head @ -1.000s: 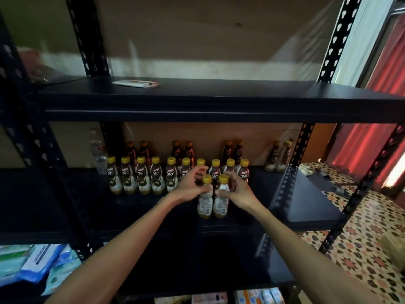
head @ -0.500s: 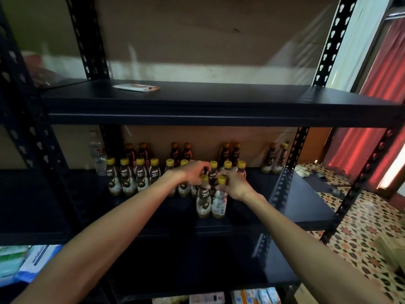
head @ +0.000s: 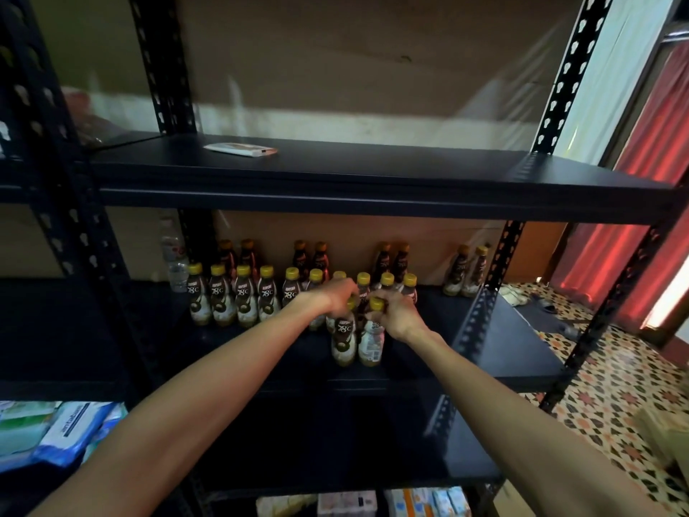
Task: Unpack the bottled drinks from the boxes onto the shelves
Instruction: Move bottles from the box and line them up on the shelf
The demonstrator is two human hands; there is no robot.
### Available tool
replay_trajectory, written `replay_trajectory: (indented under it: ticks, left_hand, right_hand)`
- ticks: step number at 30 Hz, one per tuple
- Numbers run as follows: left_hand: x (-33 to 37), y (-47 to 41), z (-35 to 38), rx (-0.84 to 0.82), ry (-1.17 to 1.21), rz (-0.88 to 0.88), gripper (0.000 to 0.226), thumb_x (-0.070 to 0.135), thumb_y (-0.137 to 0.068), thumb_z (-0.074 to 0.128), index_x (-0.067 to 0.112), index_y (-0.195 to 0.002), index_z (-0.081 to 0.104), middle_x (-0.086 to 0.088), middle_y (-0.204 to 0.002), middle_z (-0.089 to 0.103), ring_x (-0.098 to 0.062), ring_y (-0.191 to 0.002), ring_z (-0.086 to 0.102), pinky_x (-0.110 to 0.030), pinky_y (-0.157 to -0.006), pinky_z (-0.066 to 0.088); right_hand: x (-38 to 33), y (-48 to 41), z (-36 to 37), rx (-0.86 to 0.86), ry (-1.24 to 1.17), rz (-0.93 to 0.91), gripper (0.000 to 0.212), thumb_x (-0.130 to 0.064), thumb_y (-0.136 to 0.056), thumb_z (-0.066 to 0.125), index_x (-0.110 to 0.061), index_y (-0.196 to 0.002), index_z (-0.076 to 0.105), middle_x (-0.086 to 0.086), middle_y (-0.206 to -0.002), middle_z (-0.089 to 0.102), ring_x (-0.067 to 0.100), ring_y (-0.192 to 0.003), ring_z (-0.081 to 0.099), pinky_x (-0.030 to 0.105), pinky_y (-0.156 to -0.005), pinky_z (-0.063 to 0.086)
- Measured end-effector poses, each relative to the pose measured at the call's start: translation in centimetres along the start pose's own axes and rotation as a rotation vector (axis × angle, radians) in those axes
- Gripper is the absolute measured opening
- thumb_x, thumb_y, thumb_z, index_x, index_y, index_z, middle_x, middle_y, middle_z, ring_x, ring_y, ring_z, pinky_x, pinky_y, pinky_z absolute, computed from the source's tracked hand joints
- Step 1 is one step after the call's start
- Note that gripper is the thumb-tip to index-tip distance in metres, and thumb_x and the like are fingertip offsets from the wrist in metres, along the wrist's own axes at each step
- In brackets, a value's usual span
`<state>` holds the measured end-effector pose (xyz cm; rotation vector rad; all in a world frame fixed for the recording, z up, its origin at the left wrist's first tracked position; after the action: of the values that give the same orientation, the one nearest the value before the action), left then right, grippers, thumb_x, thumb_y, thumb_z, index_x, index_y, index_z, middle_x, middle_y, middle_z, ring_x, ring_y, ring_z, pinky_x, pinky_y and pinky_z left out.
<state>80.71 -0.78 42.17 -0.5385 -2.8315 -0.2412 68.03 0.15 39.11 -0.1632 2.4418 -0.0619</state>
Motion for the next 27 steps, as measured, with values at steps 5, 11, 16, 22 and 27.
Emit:
replay_trajectory:
  ticks: [5, 11, 16, 22, 27]
  left_hand:
    - [0.0, 0.3, 0.2, 0.105, 0.098, -0.057, 0.056, 0.02, -0.083, 0.079, 0.015, -0.133, 0.055, -0.008, -0.132, 0.055, -0.025, -0.118, 0.056, -0.034, -0.094, 0.048]
    - [-0.2, 0.5, 0.1, 0.116, 0.111, -0.072, 0.056, 0.02, -0.081, 0.081, 0.014, -0.131, 0.057, -0.009, -0.132, 0.057, -0.026, -0.121, 0.055, -0.035, -0.096, 0.047]
    - [-0.1, 0.6, 0.1, 0.131, 0.136, -0.088, 0.061, 0.021, -0.081, 0.082, 0.014, -0.135, 0.055, -0.01, -0.136, 0.054, -0.027, -0.122, 0.055, -0.036, -0.096, 0.049]
    - [-0.3, 0.6, 0.1, 0.138, 0.147, -0.099, 0.069, 0.021, -0.082, 0.081, 0.014, -0.143, 0.049, -0.013, -0.144, 0.046, -0.03, -0.129, 0.051, -0.036, -0.097, 0.047]
    - [-0.2, 0.5, 0.1, 0.145, 0.154, -0.073, 0.068, 0.019, -0.083, 0.08, 0.011, -0.142, 0.049, -0.013, -0.141, 0.05, -0.029, -0.128, 0.052, -0.034, -0.097, 0.045]
  right_hand:
    - [-0.4, 0.1, -0.4, 0.003, 0.055, 0.0, 0.048, -0.043, -0.092, 0.071, -0.03, -0.137, 0.062, 0.001, -0.129, 0.06, 0.019, -0.114, 0.064, 0.029, -0.091, 0.056]
    - [-1.3, -0.3, -1.7, -0.046, 0.063, -0.01, 0.039, -0.015, -0.099, 0.055, -0.03, -0.134, 0.064, 0.0, -0.113, 0.069, 0.014, -0.087, 0.064, 0.019, -0.071, 0.048]
    - [-1.1, -0.4, -1.2, -0.051, 0.064, 0.006, 0.034, -0.031, -0.092, 0.073, -0.025, -0.125, 0.07, -0.003, -0.115, 0.066, 0.014, -0.105, 0.063, 0.021, -0.083, 0.044]
    - [-2.1, -0.8, -1.4, -0.115, 0.069, -0.038, 0.033, -0.014, -0.095, 0.065, -0.039, -0.116, 0.072, -0.005, -0.122, 0.066, 0.017, -0.096, 0.068, 0.028, -0.077, 0.056]
    - [-1.3, -0.7, -1.5, -0.096, 0.048, -0.012, 0.036, -0.028, -0.086, 0.08, -0.028, -0.12, 0.067, -0.003, -0.116, 0.062, 0.015, -0.106, 0.06, 0.024, -0.08, 0.047]
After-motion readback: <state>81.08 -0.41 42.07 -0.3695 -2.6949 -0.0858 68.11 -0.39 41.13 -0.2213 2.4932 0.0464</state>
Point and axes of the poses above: each hand's wrist, its own y-axis away from the middle knuckle, its own z-axis out of the palm, x = y × z, the point moved 9 cm from there along -y, towards the middle knuckle
